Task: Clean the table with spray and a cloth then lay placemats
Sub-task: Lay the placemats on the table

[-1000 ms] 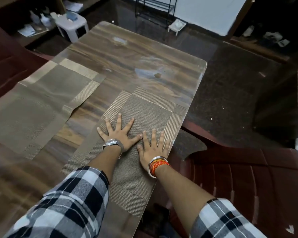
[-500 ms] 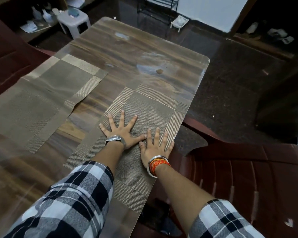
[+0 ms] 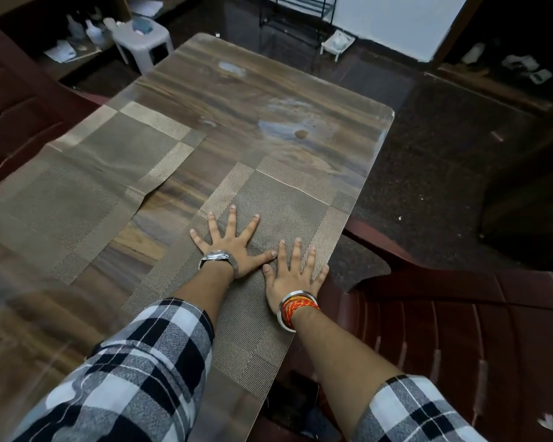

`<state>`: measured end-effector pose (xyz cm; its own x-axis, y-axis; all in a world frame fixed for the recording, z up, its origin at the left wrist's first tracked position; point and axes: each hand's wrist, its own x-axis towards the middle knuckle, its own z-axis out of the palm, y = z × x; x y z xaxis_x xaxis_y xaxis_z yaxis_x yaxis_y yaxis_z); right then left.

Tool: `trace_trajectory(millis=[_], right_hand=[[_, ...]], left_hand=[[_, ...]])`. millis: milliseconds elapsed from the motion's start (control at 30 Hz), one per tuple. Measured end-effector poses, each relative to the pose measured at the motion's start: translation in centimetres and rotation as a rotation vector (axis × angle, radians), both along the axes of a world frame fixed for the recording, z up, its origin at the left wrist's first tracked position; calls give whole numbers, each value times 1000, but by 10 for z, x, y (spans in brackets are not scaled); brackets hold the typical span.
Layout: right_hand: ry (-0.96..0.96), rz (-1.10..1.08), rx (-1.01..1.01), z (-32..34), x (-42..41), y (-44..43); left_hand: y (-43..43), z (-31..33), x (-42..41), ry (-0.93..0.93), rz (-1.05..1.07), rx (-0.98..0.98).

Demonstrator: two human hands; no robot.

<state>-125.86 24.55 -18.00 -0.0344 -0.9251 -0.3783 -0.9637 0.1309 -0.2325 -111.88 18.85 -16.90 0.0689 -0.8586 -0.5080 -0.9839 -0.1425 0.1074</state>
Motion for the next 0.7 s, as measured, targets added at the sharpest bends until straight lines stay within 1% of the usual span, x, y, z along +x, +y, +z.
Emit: trace_trajectory(millis=[133,200,367,467,567,633,700], right_hand=[[-3,5,23,3,-1,0],[-7,6,18,4,-1,0],[-14,-30,-3,9,-1,1],[-32,-41,-83,19,-3,2],[-67,-22,-157,42,0,5],[-63,6,-227,62,4,5],[-61,54,-321,91,7,3]], left_hand=[[0,1,5,34,-40,25],[3,2,8,60,-62,6],[20,10,18,97,-100,-155],[25,23,30,81,-77,-216],[35,52,44,56,-41,-302],[44,77,51,50,-22,-408],[56,108,57,1,-3,-535]])
